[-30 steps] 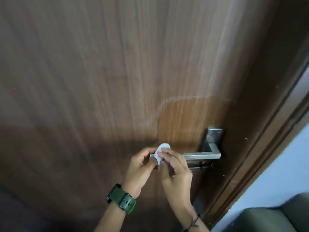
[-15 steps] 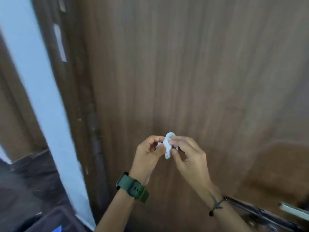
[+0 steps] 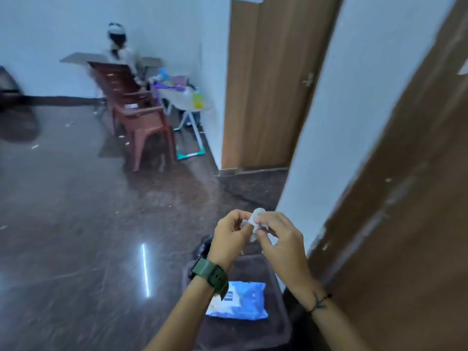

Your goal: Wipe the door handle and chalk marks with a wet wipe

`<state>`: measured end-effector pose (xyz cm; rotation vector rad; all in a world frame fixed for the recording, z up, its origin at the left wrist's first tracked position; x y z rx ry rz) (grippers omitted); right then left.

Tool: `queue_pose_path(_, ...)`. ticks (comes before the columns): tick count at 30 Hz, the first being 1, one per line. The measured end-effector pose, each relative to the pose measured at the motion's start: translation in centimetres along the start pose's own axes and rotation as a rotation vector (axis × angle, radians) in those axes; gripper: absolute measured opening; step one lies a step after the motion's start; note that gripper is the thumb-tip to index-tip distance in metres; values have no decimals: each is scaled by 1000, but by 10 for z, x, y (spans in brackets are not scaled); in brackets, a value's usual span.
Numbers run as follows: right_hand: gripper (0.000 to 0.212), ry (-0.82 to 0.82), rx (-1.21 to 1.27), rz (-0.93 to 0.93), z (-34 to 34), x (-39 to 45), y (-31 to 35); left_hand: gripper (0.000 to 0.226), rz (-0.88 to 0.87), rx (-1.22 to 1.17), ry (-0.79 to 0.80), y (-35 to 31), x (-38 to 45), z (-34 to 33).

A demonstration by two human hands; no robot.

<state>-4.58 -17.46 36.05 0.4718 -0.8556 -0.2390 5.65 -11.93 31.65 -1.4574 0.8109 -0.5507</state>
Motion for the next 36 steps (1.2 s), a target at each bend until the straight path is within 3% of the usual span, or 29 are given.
queue_pose_path(6,20,100,98,-63,-99,32,-44,15,145,43,-121,48,52,74)
queue_pose_path(13,15,255,152,-391,-204,32,-197,15,371,222,-385,145,140,123)
queue_pose_path(22,13,417,120,-695,-344,-27,-361,16,558,283,-425,287,254,126)
queue_pose_path(27,29,771,116,-708,-417,-60,-414,17,583,312,-456,334,300,139)
queue_pose_path(29,28,834,77,-713,-428,-70,-428,17,599,324,-451,346,307,142)
queue_pose_path(36,25,808,5,-731,-412,-53,-433,16,629,370,-412,340,311,144)
Point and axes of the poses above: each hand's wrist, its own x-axis towards the middle knuckle, its own z-axis out of the back of the hand, y = z × x, the point moved 7 cm from there along x, towards the middle knuckle, and after that the axes turned 12 degrees about z, right-handed, at the moved point
